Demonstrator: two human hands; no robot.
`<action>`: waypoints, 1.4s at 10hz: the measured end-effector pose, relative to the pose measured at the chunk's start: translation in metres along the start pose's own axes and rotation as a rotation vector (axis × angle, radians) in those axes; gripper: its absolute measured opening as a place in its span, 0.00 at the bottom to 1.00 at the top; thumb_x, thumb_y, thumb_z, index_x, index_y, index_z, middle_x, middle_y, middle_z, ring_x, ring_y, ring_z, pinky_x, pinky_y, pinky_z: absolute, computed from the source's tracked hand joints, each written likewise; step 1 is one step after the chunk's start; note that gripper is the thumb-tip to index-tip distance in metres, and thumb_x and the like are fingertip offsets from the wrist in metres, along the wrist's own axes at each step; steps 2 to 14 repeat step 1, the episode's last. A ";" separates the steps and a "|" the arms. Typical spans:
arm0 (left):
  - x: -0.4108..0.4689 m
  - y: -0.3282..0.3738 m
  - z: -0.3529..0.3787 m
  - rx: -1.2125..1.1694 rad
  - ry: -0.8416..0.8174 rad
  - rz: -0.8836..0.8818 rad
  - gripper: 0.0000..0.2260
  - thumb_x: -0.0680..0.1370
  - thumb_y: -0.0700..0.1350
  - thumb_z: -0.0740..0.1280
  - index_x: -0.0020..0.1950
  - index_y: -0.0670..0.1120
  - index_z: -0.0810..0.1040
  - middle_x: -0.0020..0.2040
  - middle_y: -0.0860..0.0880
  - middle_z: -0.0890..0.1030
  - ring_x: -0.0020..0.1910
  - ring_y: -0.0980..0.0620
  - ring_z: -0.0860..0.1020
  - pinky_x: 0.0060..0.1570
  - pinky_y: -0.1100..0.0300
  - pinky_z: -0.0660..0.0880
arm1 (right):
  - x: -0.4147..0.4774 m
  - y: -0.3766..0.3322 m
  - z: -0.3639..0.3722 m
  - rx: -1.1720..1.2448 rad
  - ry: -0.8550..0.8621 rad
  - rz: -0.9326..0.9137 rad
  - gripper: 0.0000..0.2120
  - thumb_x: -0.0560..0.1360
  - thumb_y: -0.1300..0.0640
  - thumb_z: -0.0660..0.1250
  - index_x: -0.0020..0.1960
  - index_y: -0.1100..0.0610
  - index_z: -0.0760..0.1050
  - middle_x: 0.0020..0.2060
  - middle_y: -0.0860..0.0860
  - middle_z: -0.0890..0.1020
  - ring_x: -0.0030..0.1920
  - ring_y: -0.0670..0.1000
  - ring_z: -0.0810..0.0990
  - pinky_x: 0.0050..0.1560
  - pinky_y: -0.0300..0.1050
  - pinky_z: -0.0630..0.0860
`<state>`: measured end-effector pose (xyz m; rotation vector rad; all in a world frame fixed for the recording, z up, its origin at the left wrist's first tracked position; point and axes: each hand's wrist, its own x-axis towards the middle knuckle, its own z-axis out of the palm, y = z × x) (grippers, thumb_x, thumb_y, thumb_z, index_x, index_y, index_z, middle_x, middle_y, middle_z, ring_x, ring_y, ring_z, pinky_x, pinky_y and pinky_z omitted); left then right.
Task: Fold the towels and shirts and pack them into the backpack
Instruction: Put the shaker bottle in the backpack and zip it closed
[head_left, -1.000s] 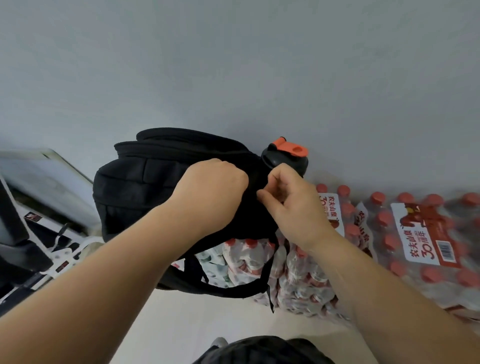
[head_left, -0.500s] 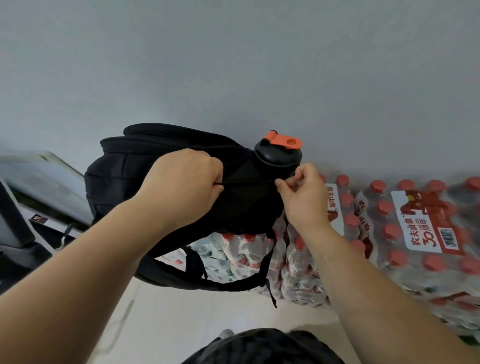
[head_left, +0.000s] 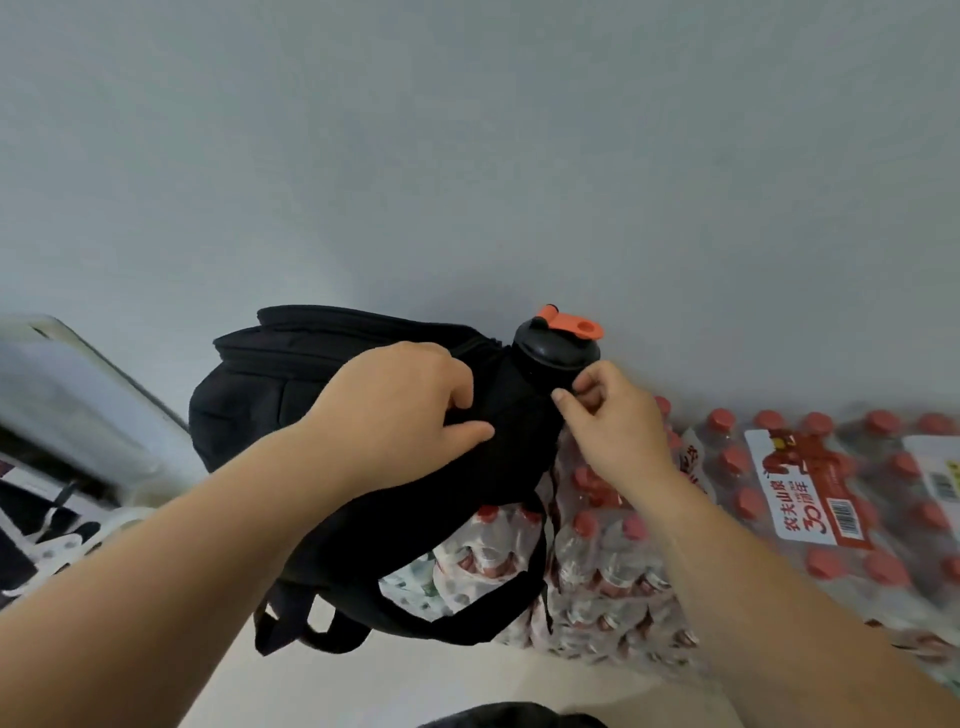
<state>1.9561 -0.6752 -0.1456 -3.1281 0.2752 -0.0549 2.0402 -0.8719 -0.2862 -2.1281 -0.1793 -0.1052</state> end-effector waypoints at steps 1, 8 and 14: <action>-0.004 -0.016 -0.025 -0.089 0.066 -0.012 0.14 0.75 0.65 0.66 0.50 0.56 0.80 0.46 0.58 0.79 0.46 0.55 0.77 0.48 0.55 0.77 | 0.004 -0.024 -0.017 -0.146 -0.047 -0.014 0.08 0.76 0.45 0.70 0.46 0.47 0.73 0.37 0.43 0.79 0.38 0.43 0.77 0.37 0.41 0.70; -0.004 -0.016 -0.025 -0.089 0.066 -0.012 0.14 0.75 0.65 0.66 0.50 0.56 0.80 0.46 0.58 0.79 0.46 0.55 0.77 0.48 0.55 0.77 | 0.004 -0.024 -0.017 -0.146 -0.047 -0.014 0.08 0.76 0.45 0.70 0.46 0.47 0.73 0.37 0.43 0.79 0.38 0.43 0.77 0.37 0.41 0.70; -0.004 -0.016 -0.025 -0.089 0.066 -0.012 0.14 0.75 0.65 0.66 0.50 0.56 0.80 0.46 0.58 0.79 0.46 0.55 0.77 0.48 0.55 0.77 | 0.004 -0.024 -0.017 -0.146 -0.047 -0.014 0.08 0.76 0.45 0.70 0.46 0.47 0.73 0.37 0.43 0.79 0.38 0.43 0.77 0.37 0.41 0.70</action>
